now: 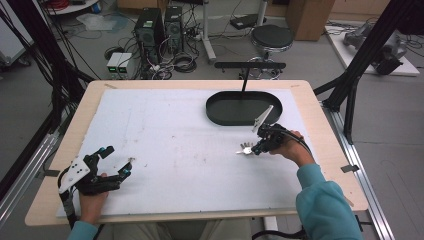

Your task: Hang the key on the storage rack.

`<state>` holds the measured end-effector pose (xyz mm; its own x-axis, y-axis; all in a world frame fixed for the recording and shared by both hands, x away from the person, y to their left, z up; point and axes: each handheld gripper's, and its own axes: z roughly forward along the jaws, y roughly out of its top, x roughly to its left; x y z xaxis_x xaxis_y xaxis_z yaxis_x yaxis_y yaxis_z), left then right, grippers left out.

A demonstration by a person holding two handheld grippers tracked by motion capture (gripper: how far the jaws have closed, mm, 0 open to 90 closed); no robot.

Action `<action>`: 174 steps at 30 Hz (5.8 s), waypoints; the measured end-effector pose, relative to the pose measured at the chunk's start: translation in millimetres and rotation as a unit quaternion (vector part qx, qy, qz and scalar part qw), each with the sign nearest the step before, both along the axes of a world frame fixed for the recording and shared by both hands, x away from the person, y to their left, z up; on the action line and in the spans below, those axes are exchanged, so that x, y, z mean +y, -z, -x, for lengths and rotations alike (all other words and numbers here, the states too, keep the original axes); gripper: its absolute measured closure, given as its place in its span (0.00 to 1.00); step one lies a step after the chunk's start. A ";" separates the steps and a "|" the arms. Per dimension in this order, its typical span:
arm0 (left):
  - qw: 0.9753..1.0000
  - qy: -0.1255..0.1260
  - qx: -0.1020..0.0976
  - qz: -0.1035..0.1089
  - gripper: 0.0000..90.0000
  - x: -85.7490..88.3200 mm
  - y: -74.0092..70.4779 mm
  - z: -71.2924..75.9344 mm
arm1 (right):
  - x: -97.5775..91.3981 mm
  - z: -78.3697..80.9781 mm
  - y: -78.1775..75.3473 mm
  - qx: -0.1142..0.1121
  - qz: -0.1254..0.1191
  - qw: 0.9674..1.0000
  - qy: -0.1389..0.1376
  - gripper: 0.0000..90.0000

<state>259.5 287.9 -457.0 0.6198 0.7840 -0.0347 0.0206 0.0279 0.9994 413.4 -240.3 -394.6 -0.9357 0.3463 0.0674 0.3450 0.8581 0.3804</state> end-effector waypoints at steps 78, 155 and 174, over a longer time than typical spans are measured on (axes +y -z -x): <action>1.000 0.002 0.000 0.003 0.13 0.1 0.1 -0.1 | 18.0 -133.6 -154.6 -0.100 -0.164 0.971 0.142 0.99; 1.000 0.002 -0.001 0.003 0.13 0.2 0.2 -0.5 | 21.2 -151.8 -137.9 -0.129 -0.123 0.966 0.187 0.98; 1.000 0.004 0.001 0.002 0.13 0.4 0.0 -0.4 | 17.8 -156.9 -135.8 -0.155 -0.124 0.959 0.200 0.98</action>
